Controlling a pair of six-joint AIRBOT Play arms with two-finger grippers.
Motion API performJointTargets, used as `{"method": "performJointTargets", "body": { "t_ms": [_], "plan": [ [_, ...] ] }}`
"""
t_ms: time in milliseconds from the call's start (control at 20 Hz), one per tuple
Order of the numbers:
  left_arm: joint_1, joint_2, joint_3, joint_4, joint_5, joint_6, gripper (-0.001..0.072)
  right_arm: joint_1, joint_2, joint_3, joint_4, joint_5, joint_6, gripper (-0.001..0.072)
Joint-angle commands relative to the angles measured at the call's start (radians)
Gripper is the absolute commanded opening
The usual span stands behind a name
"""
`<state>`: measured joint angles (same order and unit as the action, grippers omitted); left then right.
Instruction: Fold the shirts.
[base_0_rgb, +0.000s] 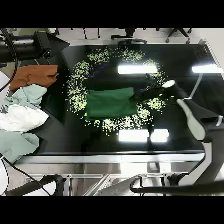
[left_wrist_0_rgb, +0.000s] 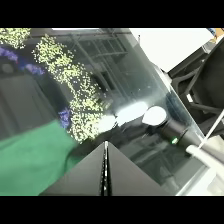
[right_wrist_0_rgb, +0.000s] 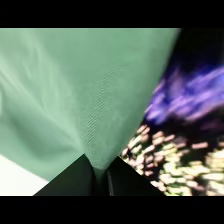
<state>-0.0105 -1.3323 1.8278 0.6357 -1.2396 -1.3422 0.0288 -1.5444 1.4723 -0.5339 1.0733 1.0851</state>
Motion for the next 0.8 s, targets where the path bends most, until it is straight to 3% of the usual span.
{"method": "performJointTargets", "body": {
  "t_ms": [0, 200, 350, 550, 750],
  "plan": [
    [0.001, 0.000, 0.000, 0.000, -0.024, -0.001, 0.0013, -0.182, 0.107, 0.003, -0.016, 0.013, 0.035, 0.0015],
    [0.001, 0.000, 0.000, 0.000, -0.044, -0.001, 0.0013, -0.489, 0.248, -0.009, -0.214, 0.081, 0.155, 0.0015],
    [0.001, 0.000, 0.000, 0.000, -0.049, 0.000, 0.0013, -0.701, 0.341, -0.081, -0.329, 0.145, 0.185, 0.0015],
    [0.001, 0.000, 0.000, 0.000, -0.050, 0.000, 0.0013, -0.907, 0.462, -0.341, -0.378, 0.188, 0.200, 0.0016],
    [0.001, 0.000, 0.000, 0.000, -0.059, 0.000, 0.0013, -0.967, 0.694, -0.684, -0.539, 0.091, 0.398, 0.0016]
  ]
}}
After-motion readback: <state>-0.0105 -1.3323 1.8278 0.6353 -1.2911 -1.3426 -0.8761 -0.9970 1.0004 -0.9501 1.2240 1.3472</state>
